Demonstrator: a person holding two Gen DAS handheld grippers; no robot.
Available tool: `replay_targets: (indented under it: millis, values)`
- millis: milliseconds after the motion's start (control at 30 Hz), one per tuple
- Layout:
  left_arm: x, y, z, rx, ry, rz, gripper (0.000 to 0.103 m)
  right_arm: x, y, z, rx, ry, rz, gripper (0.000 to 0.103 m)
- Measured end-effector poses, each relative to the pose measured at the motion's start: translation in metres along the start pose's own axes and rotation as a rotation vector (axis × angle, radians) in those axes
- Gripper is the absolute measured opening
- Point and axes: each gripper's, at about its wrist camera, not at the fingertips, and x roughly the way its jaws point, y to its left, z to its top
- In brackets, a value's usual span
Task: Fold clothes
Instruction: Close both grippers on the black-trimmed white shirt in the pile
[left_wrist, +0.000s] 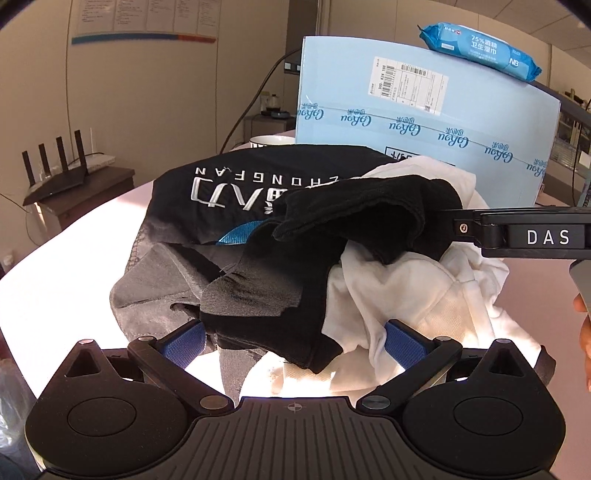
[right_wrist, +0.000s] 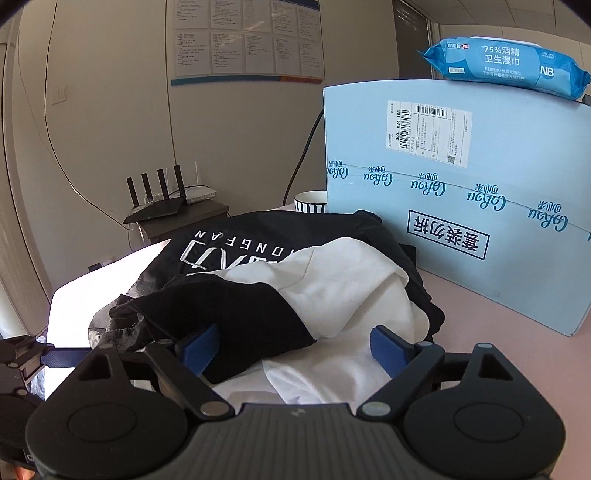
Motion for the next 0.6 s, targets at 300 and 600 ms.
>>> replay_targets:
  millis: [300,600]
  values:
    - [-0.02,0.013,0.002,0.028,-0.079,-0.026,0.028,-0.008,0.003,0.001,0.004,-0.027,0.053,0.02]
    - [-0.06,-0.006,-0.009,0.072,-0.177,-0.05,0.022,-0.045,-0.002,0.008,0.022,-0.152,0.064,0.005]
